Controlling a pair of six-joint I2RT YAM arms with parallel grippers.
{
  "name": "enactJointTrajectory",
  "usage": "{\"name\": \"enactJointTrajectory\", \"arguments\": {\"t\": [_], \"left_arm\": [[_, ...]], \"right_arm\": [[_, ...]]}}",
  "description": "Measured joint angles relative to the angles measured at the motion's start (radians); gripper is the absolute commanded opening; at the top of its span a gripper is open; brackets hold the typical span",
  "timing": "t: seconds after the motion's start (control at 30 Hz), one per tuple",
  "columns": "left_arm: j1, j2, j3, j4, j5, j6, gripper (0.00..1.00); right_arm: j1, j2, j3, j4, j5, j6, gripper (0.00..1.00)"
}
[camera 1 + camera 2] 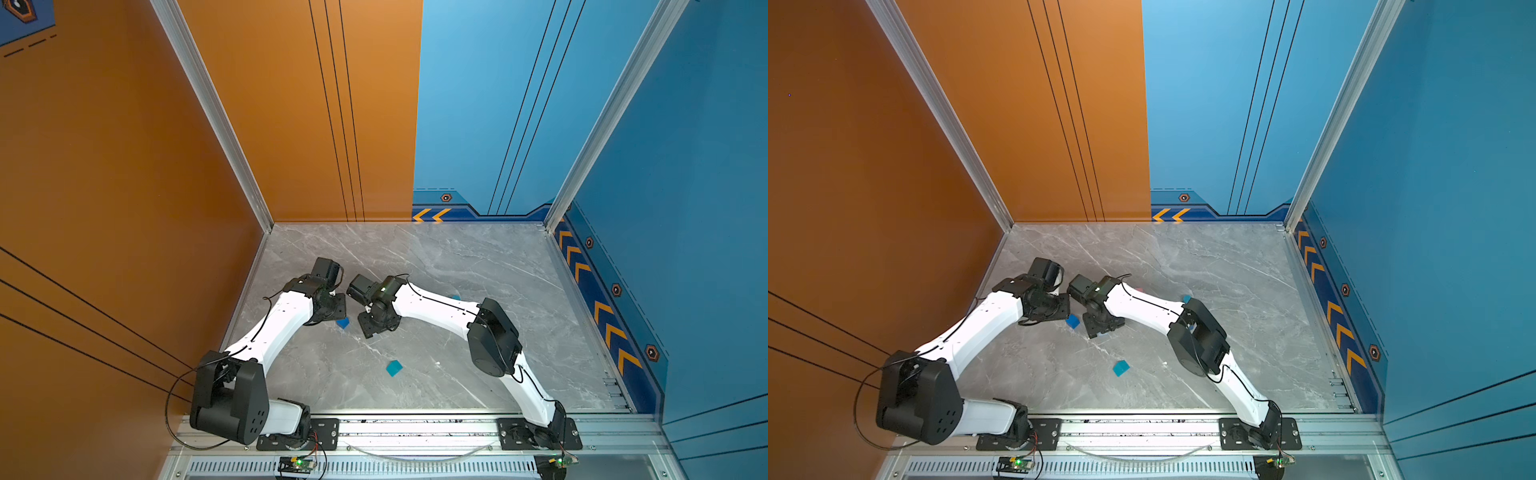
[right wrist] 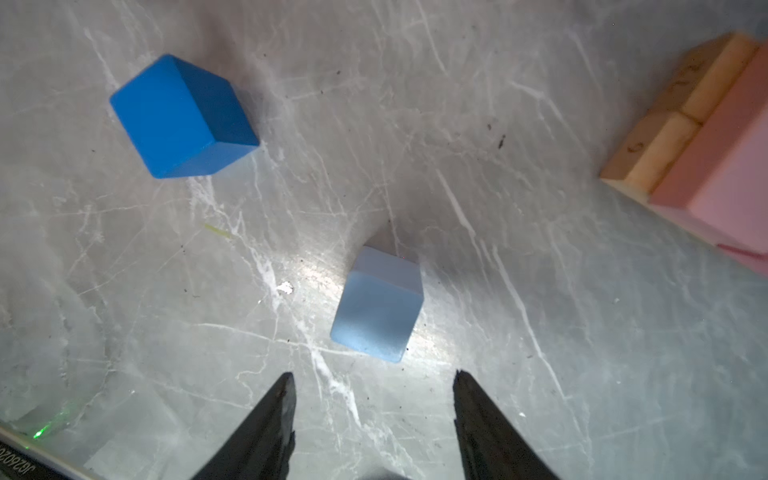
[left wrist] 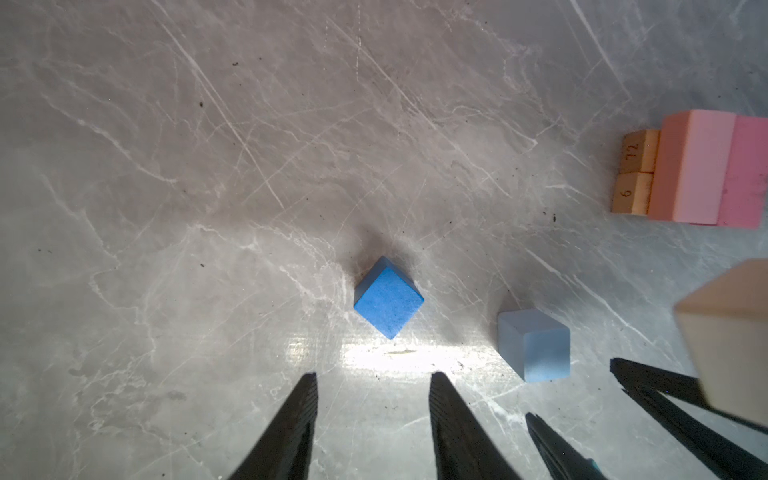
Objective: Build the wood block tower
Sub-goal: 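Move the right gripper over the light blue cube while the left gripper hovers, then lower the right gripper and close it on the light blue cube, then carry the light blue cube with the right gripper over the pink blocks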
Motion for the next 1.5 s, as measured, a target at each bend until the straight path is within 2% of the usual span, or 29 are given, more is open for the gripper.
{"name": "enactJointTrajectory", "arguments": {"t": [0.4,1.03,1.5], "left_arm": [[0.0,0.0,-0.011,0.017,0.001,0.001,0.46],[0.0,-0.006,-0.013,0.024,0.009,0.001,0.46],[0.0,-0.006,-0.012,0.024,0.02,0.001,0.46]], "right_arm": [[-0.013,0.084,0.083,-0.012,0.026,0.023,0.61],[-0.018,0.105,0.098,-0.03,0.033,0.042,0.32],[-0.031,0.091,0.1,-0.048,0.034,0.041,0.3]]}}
